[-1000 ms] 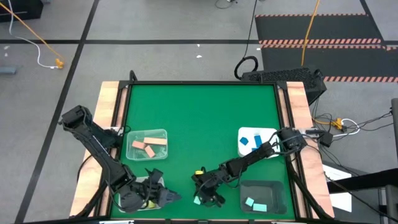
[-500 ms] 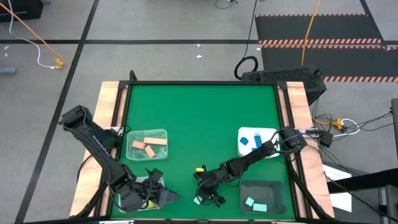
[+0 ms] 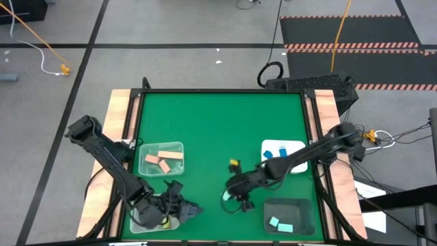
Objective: Sort & place blocks by color
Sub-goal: Put the light blue block into the black bin
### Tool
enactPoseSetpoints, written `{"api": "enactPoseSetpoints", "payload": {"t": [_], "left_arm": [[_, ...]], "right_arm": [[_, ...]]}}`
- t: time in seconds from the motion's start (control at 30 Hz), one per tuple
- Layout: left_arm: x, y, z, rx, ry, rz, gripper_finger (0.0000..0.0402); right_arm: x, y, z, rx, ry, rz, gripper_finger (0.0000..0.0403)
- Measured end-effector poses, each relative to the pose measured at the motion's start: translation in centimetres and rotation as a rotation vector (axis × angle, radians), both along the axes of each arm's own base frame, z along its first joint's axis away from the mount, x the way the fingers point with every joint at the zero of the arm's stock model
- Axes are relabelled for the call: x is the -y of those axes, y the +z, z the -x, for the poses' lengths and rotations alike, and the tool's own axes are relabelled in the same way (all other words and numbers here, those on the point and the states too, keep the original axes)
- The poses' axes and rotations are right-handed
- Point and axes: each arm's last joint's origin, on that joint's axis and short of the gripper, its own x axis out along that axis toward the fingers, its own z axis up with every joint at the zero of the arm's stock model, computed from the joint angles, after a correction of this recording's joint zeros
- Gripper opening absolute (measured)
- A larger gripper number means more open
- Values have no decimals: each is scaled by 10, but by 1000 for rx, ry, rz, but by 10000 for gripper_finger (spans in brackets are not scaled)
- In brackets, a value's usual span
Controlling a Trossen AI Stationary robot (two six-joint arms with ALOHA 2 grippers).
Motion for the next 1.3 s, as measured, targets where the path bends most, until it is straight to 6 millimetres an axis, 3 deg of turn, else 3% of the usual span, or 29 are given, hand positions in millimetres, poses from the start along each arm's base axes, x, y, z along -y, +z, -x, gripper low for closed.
{"api": "enactPoseSetpoints", "payload": {"t": [0.2,0.33,0.57,0.77,1.03,1.3], "left_arm": [[-15,0,-13,1,42,-39,269],[-30,0,-25,1,86,-66,269],[-53,1,-41,3,155,-94,269],[-69,1,-50,1,209,-94,269],[-85,1,-59,-2,262,-95,269],[-96,1,-64,-11,265,-170,269]], "right_arm": [[6,49,54,-146,-148,-80,112],[-6,63,91,-167,-172,-181,112],[-24,44,154,-303,-216,-314,115],[-30,15,188,-406,-279,-370,114],[-38,-13,205,-482,-258,-468,125],[-38,-16,208,-484,-231,-434,201]]}}
